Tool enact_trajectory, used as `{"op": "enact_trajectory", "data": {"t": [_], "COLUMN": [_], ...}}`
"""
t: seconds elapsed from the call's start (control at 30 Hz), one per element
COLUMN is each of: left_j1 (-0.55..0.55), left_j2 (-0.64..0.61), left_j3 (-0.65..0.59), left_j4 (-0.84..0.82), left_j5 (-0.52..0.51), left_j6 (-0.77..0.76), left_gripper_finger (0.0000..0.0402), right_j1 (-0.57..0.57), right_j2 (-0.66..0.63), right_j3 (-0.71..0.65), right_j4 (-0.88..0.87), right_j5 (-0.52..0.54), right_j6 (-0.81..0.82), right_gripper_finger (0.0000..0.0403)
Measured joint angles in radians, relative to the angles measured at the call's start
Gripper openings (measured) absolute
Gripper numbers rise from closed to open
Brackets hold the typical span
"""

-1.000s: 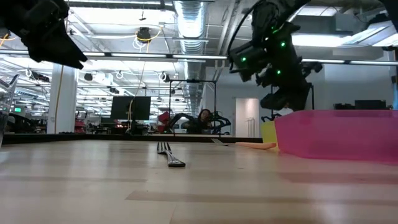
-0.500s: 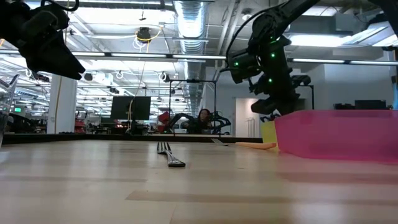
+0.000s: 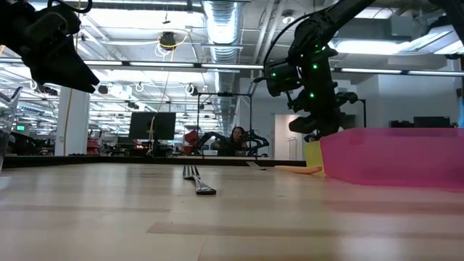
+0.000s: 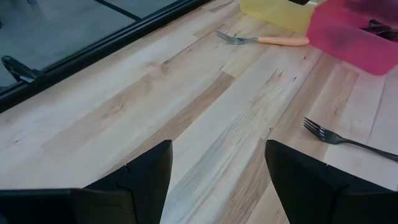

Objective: Sort silverware by color (type)
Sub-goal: Put the white fork into the yellow bin, then put the orange fork into the transparent bin

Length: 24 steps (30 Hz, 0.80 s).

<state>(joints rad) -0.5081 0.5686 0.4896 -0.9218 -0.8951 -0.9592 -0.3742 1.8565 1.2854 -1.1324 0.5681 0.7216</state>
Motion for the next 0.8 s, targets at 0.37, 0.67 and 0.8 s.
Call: {"op": "enact_trajectory", "data": {"t": [0.37,0.67,0.8], "left_j1": [0.0,0.0,0.0], "left_j2": [0.0,0.0,0.0], "left_j3": [0.0,0.0,0.0], "left_j4": [0.0,0.0,0.0], "left_j5": [0.0,0.001,0.024], "left_j6": [0.0,-0.003,-0.003], "left_gripper_finger": [0.0242,0.0242,0.0242], "right_j1": [0.001,0.001,0.001], "right_j2": [0.0,0.0,0.0], "right_j3": [0.0,0.0,0.0], "right_j4": [0.009,0.018,0.027], "right_j5": [-0.022,-0.048,-0.048], "right_j6": [-0.017,-0.036,-0.049], "right_gripper_finger": [0.0042,0.0061,0.0079]}}
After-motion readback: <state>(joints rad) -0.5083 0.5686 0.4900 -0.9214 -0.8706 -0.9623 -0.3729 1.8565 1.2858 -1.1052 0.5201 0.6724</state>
